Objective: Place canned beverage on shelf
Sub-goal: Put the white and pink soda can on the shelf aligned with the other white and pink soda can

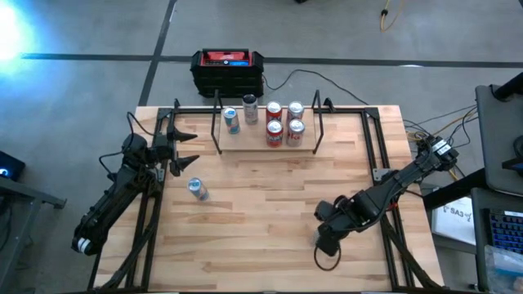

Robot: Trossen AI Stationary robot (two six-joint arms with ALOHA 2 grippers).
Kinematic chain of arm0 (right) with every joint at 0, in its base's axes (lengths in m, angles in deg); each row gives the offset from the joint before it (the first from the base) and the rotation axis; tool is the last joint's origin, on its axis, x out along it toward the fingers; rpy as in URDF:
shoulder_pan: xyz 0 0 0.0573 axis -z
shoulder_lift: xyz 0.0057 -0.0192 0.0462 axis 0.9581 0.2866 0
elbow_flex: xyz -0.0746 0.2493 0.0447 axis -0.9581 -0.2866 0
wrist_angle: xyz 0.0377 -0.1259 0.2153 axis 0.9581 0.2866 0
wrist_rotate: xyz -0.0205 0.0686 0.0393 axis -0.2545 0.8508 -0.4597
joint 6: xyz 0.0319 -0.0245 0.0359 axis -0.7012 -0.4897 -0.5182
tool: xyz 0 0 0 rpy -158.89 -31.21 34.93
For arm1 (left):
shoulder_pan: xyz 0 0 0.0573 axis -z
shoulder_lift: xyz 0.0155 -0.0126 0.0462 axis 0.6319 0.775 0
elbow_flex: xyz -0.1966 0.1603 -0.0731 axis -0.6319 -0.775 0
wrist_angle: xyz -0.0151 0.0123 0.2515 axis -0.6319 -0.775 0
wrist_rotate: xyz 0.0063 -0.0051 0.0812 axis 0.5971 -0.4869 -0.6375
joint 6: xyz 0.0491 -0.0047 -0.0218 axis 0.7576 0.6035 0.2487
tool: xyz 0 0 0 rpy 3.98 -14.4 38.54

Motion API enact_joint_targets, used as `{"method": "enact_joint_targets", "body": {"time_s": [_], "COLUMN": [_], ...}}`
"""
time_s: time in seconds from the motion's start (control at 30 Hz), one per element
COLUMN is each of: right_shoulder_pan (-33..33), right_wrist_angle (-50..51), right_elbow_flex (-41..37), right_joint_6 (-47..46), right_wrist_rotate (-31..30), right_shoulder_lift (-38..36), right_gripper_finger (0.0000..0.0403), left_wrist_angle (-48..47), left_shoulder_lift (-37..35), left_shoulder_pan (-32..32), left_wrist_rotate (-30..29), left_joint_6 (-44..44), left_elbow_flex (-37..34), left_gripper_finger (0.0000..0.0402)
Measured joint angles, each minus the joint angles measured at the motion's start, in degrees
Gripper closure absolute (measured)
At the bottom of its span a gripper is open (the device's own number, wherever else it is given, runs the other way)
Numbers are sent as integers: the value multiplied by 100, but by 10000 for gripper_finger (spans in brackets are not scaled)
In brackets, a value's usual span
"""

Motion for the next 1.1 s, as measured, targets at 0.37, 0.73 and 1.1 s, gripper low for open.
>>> {"method": "enact_joint_targets", "body": {"time_s": [0.37, 0.73, 1.1], "right_shoulder_pan": [39, 57, 57], "right_wrist_angle": [0, 4, -19], "right_elbow_flex": [9, 11, 40], "right_joint_6": [3079, 1127, -2838], "right_wrist_rotate": [43, 32, -1], "right_shoulder_lift": [4, 4, 9], "right_gripper_finger": [158, 158, 158], "left_wrist_angle": [0, 0, -1], "left_shoulder_lift": [0, 0, 0], "left_shoulder_pan": [1, 1, 1], "left_wrist_rotate": [0, 0, 0], "left_joint_6": [0, 0, 0], "left_elbow_flex": [0, 0, 0], "left_gripper_finger": [22, 22, 22]}}
